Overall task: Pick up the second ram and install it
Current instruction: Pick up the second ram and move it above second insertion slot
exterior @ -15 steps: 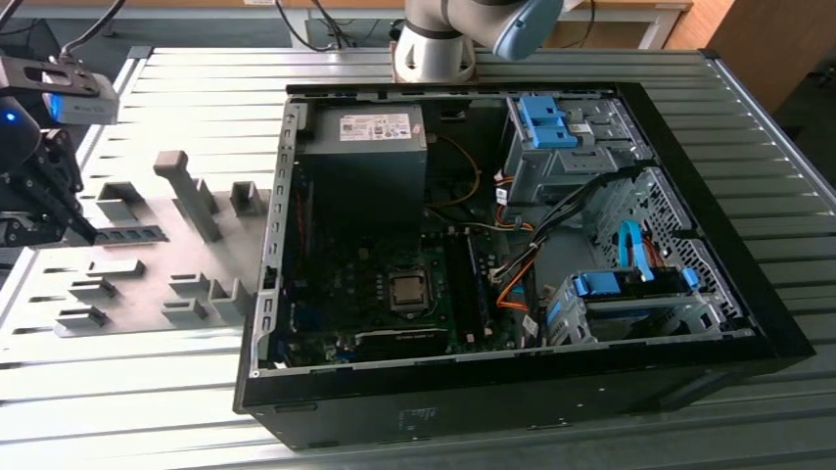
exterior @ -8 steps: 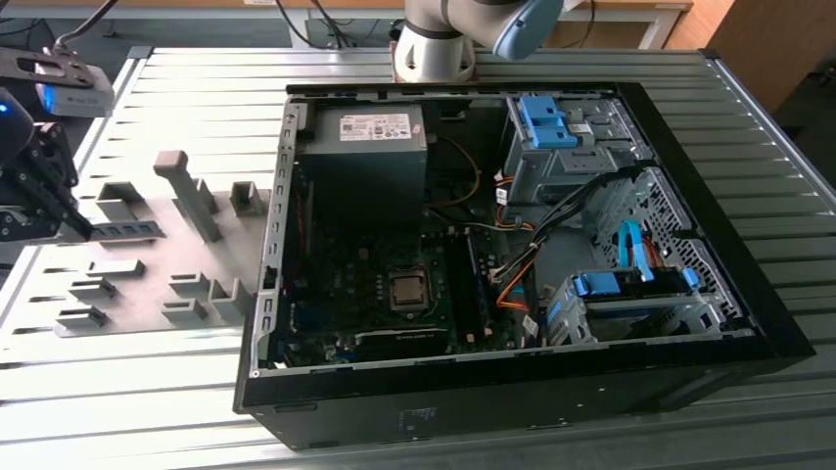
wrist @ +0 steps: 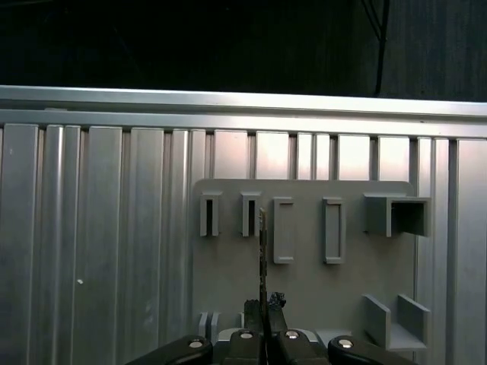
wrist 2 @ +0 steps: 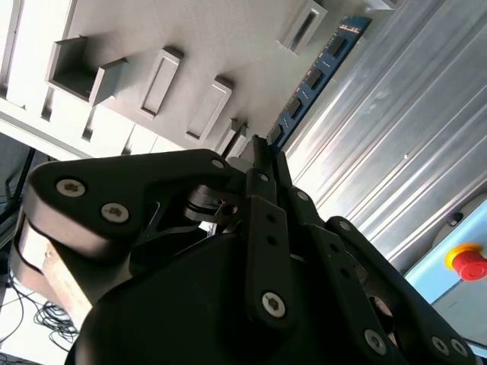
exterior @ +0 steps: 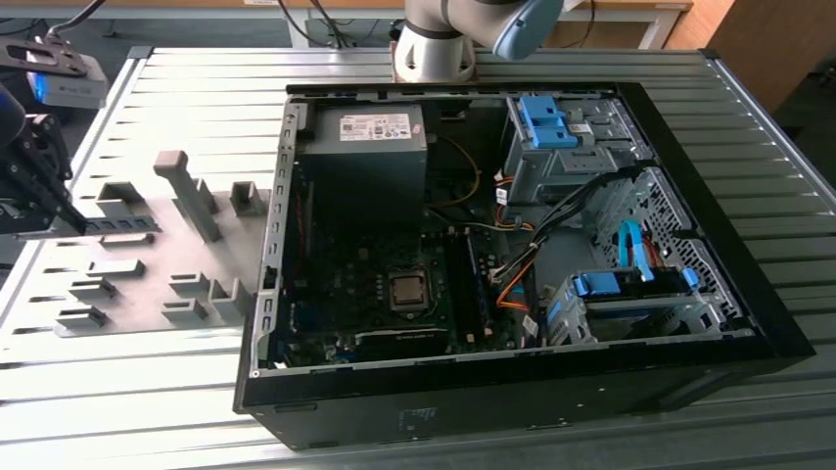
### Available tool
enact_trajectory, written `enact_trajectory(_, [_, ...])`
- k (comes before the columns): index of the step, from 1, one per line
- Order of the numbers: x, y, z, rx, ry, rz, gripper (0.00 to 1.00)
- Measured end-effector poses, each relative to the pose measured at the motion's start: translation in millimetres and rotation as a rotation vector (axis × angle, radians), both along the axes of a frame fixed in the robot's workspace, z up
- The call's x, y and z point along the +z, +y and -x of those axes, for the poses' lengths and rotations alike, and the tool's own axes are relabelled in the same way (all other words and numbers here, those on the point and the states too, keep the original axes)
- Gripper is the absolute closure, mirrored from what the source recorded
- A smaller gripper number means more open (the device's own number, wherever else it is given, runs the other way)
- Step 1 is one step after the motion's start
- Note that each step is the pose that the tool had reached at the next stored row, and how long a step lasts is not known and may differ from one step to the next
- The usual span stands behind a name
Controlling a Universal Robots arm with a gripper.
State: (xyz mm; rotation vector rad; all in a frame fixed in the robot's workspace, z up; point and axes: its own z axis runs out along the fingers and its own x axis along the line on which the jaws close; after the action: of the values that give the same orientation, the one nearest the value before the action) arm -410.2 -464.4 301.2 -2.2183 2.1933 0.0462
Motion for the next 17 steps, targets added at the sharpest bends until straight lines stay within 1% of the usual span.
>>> enact_trajectory(8, [9.4, 0.0, 0.0, 0.000, 0.0000, 0.0000, 0.86])
enact_trajectory(17, [24.0, 0.0, 0.0, 0.000, -0.0001, 0.0000, 0.86])
